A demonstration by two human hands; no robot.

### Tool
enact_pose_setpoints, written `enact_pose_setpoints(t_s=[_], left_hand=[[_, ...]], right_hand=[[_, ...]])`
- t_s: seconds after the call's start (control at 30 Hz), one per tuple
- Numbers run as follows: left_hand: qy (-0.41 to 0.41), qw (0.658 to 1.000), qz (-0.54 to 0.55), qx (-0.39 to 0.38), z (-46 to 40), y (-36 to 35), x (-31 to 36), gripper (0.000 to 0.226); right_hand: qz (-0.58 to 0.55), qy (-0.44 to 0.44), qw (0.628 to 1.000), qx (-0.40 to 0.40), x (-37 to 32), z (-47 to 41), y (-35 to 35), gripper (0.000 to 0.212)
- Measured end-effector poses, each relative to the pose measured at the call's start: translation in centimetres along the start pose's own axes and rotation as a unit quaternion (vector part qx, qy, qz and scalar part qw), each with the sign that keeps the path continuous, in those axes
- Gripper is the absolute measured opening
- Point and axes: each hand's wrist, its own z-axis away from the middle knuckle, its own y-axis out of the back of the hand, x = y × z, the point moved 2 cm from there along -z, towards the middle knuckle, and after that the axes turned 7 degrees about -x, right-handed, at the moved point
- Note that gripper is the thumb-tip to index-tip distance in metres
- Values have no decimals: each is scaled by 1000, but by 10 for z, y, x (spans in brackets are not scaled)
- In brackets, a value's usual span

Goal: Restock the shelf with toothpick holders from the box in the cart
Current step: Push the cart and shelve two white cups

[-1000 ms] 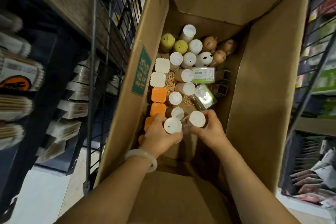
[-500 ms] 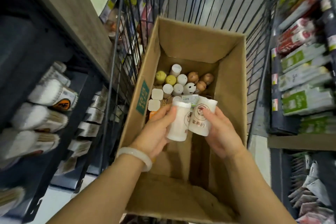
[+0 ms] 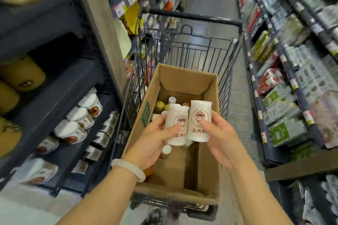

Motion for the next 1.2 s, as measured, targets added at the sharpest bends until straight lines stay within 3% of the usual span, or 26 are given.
enact_pose_setpoints(t_s=[0.1, 0.23, 0.4, 0.67, 0.77, 0.93, 1.2], left_hand=[[-31, 999, -19, -6, 36, -16, -2, 52], [-70, 996, -39, -27, 89, -30, -1, 59], [-112, 992, -44, -21, 150, -40, 3, 51], [-188, 969, -83, 140, 220, -31, 27, 57], [-205, 953, -123, 187, 244, -22, 37, 45], [-228, 929, -180, 229, 291, 0, 62, 33], [-274, 902, -189, 276, 391, 63, 96, 46]], right_hand=[[51, 30, 998, -10, -9, 37, -11, 67], [114, 42, 991, -57, -14, 83, -31, 89], [165, 51, 980, -100, -13, 119, -58, 57], [189, 72, 968, -150, -29, 140, -121, 55], [211, 81, 960, -166, -31, 142, -147, 54], [221, 85, 950, -205, -25, 140, -199, 52], [211, 111, 933, -268, 13, 149, -318, 43]])
